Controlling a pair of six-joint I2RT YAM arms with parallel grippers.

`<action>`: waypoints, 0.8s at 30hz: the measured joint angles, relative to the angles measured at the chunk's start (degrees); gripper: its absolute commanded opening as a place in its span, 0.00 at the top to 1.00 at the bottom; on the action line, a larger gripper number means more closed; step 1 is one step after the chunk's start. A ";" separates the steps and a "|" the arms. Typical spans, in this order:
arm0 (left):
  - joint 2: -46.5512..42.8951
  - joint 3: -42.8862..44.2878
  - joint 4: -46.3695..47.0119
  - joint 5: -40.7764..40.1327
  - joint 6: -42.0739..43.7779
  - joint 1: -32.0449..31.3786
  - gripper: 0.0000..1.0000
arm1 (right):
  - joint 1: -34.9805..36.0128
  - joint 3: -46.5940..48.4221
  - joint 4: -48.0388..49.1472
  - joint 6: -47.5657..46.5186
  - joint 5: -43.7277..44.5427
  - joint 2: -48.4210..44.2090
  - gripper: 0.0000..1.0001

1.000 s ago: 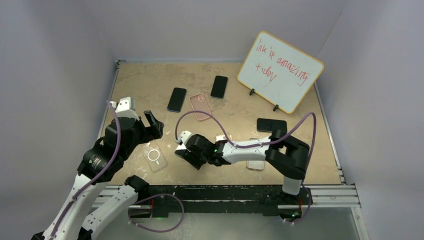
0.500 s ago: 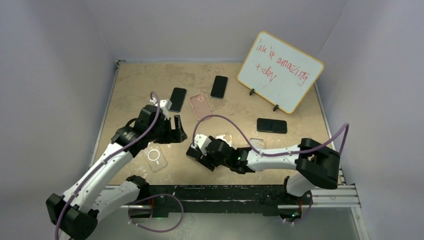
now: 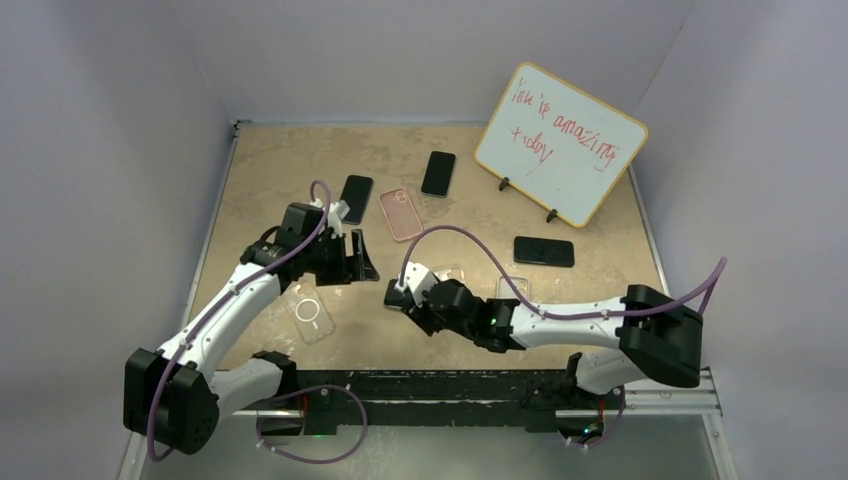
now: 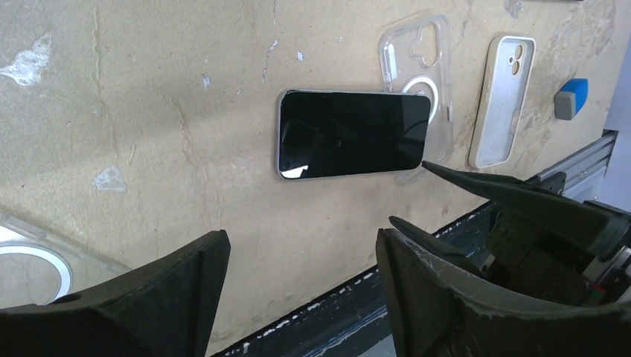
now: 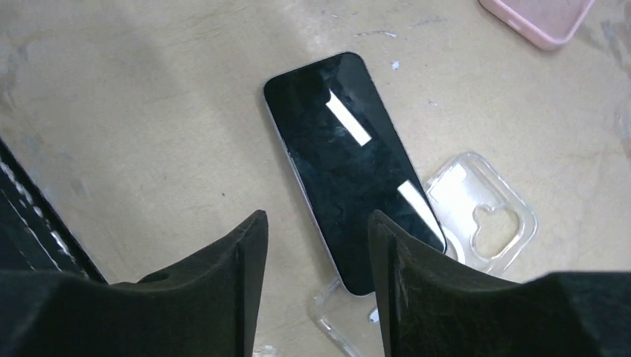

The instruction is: Put the phone into the phone case

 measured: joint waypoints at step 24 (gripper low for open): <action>24.68 2.45 18.99 4.50 -2.64 0.00 0.39 | 2.05 2.78 -15.04 93.42 8.85 1.90 0.25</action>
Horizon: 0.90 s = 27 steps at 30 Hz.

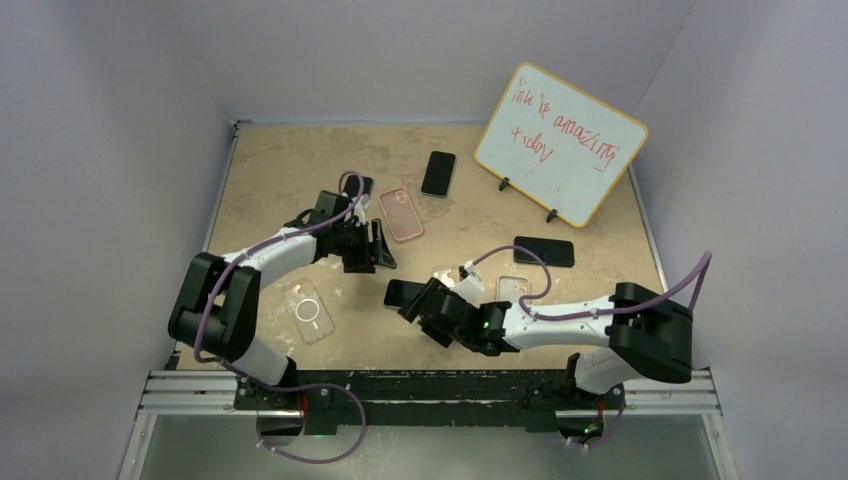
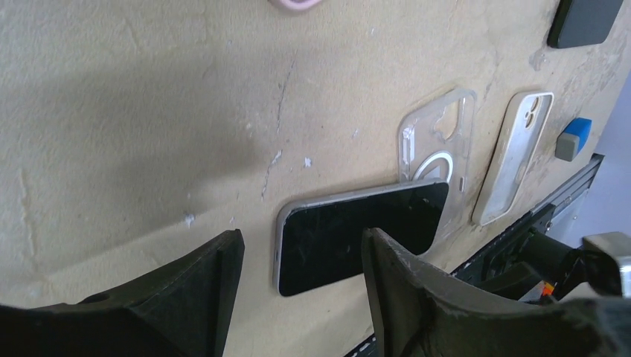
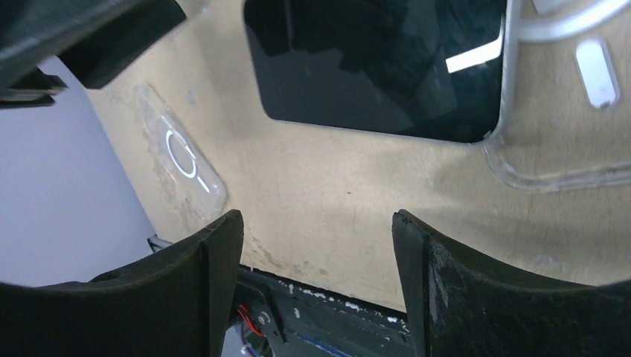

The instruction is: Put the phone into the phone case

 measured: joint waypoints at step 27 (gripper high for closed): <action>9.94 1.07 4.57 4.15 -0.15 -3.02 0.59 | 2.73 -1.49 1.51 23.71 17.07 7.37 0.23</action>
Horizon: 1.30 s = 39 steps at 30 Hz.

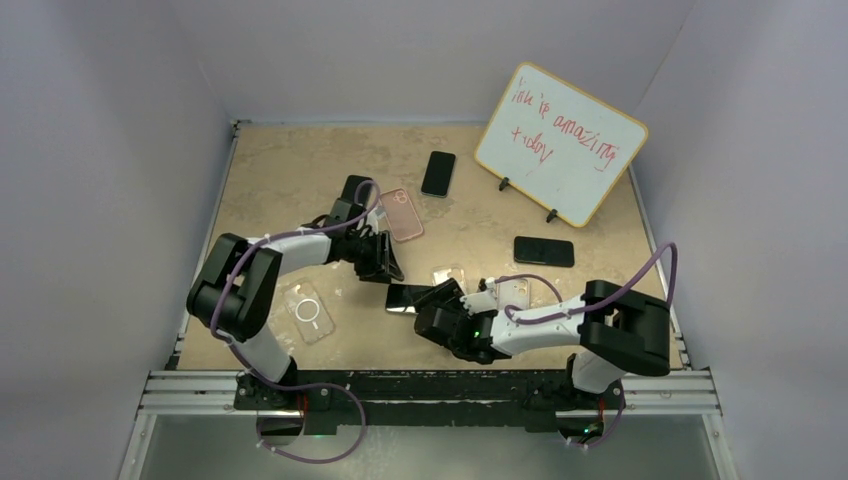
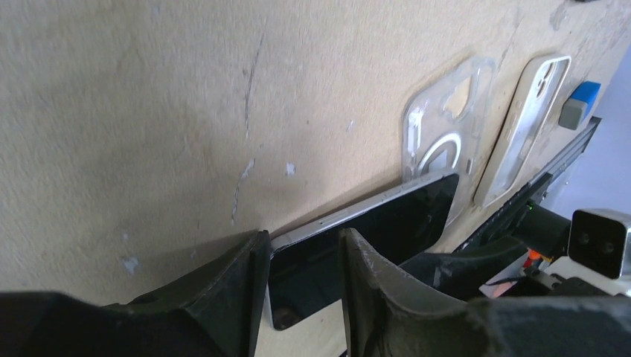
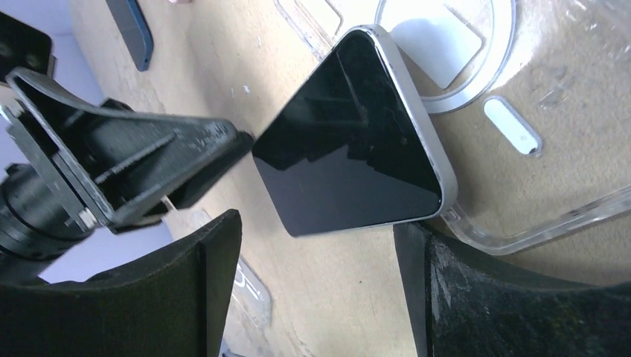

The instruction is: Put the phone into the phone case

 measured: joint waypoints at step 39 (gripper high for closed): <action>-3.67 -12.24 8.46 9.16 -7.41 -2.82 0.70 | -0.02 -11.34 34.23 -26.36 4.42 3.17 1.00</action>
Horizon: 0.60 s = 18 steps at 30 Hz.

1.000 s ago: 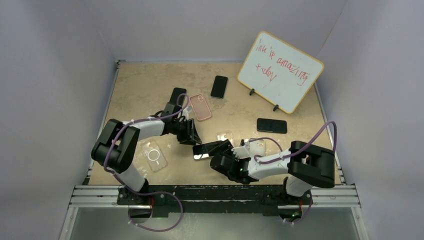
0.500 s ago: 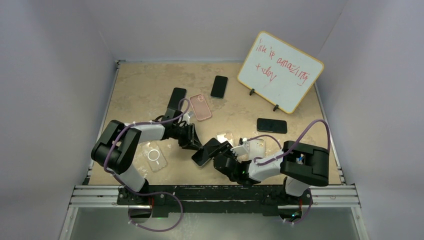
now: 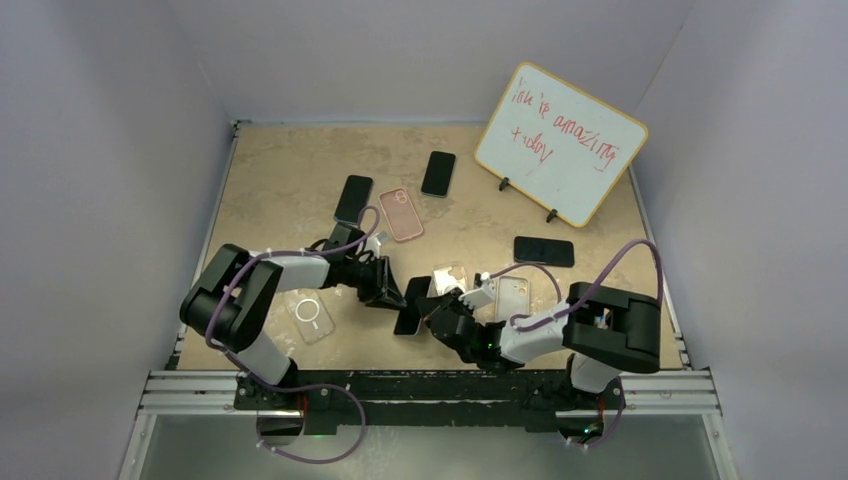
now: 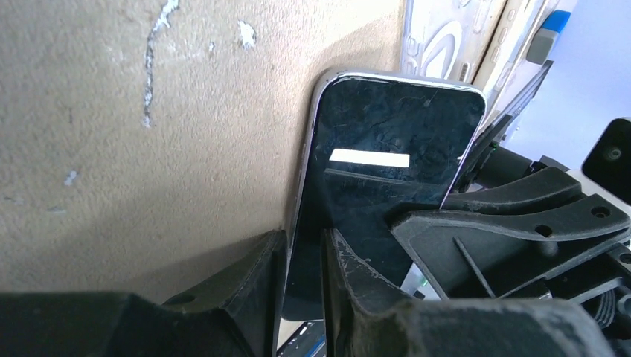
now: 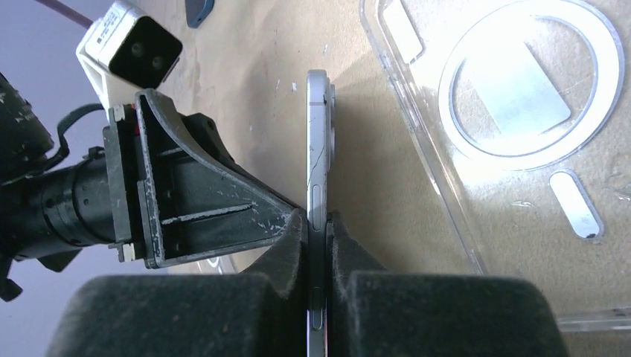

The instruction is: Put the phone into the phone case

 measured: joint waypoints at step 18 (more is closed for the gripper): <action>-17.29 1.14 -7.15 -7.96 1.07 -0.87 0.15 | -12.13 1.95 -29.09 -29.75 -14.47 -34.14 1.00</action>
